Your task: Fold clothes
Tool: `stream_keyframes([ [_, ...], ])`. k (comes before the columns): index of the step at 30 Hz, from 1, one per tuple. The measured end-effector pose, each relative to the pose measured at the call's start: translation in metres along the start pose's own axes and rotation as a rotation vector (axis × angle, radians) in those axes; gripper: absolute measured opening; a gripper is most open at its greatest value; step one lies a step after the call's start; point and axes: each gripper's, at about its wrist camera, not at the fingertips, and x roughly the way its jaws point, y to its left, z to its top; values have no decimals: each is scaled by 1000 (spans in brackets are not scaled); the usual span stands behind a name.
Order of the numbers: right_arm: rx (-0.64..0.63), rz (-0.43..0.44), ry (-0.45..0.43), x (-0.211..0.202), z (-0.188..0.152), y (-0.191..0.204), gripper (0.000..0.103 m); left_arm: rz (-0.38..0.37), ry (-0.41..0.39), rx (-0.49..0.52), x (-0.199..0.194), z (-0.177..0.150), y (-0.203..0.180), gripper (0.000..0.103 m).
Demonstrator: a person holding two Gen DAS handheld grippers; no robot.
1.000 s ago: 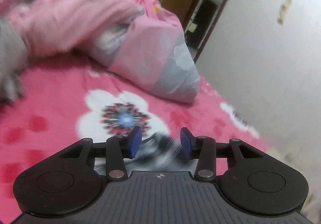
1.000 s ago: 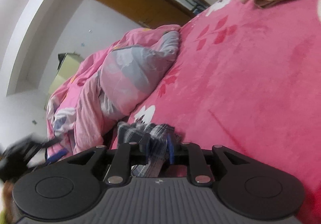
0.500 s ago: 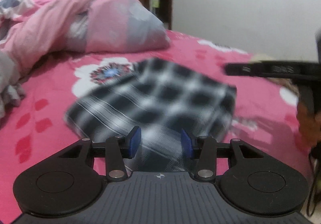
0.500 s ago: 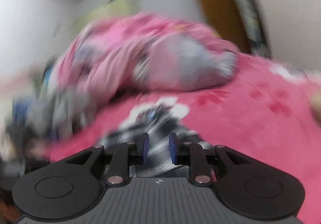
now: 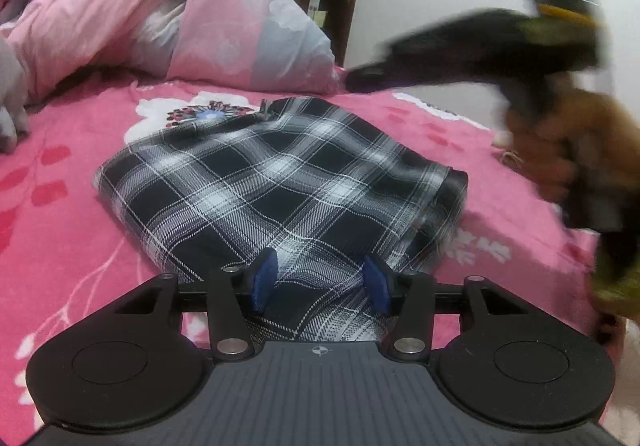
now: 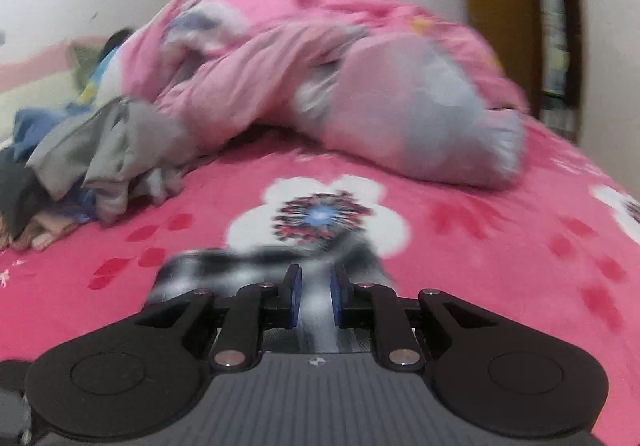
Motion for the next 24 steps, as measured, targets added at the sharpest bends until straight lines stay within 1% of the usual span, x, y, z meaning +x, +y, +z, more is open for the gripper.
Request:
stream_keyframes([
  [1, 0, -33, 40, 22, 1, -8, 14, -2, -2, -2, -1, -1, 0, 48],
  [2, 1, -93, 91, 46, -1, -19, 14, -3, -4, -4, -1, -1, -1, 48],
  [3, 22, -151, 123, 60, -3, -32, 17, -5, -6, -6, -1, -2, -1, 49],
  [5, 93, -263, 159, 72, -8, -59, 15, -12, -9, -16, -1, -4, 1, 49],
  [6, 127, -272, 148, 68, -7, -67, 15, -17, -10, -23, -1, -4, 2, 49],
  [8, 170, -218, 81, 44, 1, -69, 15, -28, -13, -40, -1, -5, 5, 49],
  [10, 126, -144, 46, 31, 14, -51, 15, -38, -13, -55, -1, -5, 8, 49],
  [11, 119, -123, 42, 29, 18, -47, 16, -40, -14, -57, -1, -5, 8, 49],
  [15, 157, -105, 66, 36, 26, -54, 16, -38, -16, -52, 0, -6, 7, 49],
  [17, 176, -97, 78, 39, 30, -58, 12, -34, -16, -47, 1, -6, 6, 49],
  [18, 186, -92, 84, 41, 32, -59, 1, -33, -16, -46, 1, -7, 5, 49],
  [19, 195, -88, 90, 42, 33, -61, 1, -33, -16, -47, 1, -7, 5, 49],
  [21, 215, -79, 103, 46, 37, -65, 7, -35, -16, -49, 1, -8, 5, 50],
  [24, 243, -66, 121, 51, 43, -70, 9, -40, -17, -54, 1, -8, 7, 50],
])
